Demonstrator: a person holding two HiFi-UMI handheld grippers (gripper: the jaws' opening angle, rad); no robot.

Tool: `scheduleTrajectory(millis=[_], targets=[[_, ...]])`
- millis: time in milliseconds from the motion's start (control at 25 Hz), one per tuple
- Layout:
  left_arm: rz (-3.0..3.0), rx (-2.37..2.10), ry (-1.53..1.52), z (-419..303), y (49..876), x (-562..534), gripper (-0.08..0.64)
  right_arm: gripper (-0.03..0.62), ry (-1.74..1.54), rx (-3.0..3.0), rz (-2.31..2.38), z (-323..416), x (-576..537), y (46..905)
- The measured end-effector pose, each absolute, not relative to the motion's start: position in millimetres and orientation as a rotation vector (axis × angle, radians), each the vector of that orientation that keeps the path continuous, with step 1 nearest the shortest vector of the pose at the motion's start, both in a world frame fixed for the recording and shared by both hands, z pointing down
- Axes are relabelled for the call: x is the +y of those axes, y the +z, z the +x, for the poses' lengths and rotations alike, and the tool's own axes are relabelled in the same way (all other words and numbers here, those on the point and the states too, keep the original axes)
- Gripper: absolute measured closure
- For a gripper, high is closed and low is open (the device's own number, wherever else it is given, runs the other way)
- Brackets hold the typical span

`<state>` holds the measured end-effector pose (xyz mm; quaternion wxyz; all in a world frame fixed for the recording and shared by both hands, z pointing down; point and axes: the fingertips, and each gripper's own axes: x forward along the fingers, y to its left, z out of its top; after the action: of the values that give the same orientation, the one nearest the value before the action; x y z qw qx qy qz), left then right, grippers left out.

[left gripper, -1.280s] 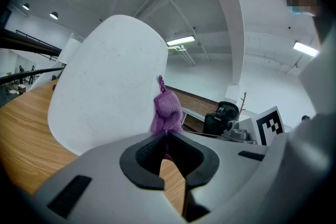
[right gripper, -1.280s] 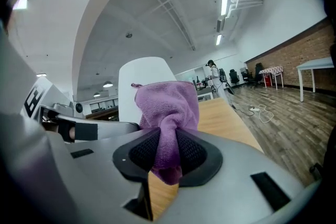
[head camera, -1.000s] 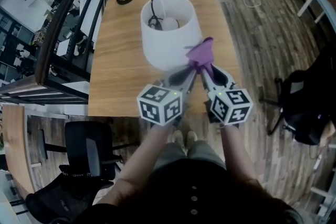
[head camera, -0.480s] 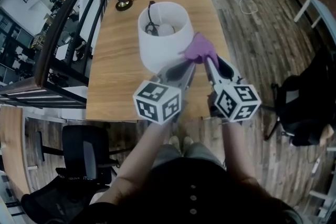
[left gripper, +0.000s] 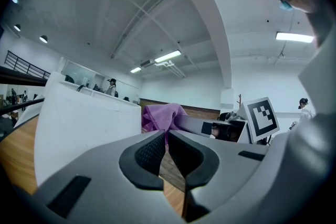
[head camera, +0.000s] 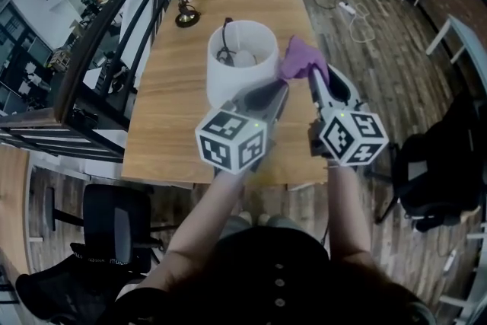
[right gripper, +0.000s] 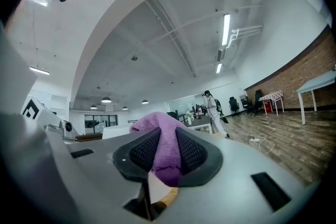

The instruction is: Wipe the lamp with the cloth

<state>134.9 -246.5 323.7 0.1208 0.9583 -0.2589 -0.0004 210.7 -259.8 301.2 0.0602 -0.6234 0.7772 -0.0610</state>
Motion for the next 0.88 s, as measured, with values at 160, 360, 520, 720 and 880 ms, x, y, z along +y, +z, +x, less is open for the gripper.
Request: scheduleTrajectory(millis=[160,360,520,720,880], targets=[[2.809,-0.800,-0.041,134,309,-256,0.549,0.514,-0.135,2.345,-1.871,214,-274,282],[2.822,-0.816,-0.043,137,305,-263,0.549,0.514,-0.108,2.328,-1.849,216,-295,270],[2.832,-0.809,-0.038,141,305,-263,0.549,0.514,-0.102,2.343,-1.831,211,-304,267],[2.831,-0.804,-0.039,144,306,-263,0.549,0.514,-0.128,2.382,-1.818,203,-310,275],[2.824,-0.797,-0.032,142,311,-262,0.549,0.514,-0.163,2.412,-1.805,193,-312,288]])
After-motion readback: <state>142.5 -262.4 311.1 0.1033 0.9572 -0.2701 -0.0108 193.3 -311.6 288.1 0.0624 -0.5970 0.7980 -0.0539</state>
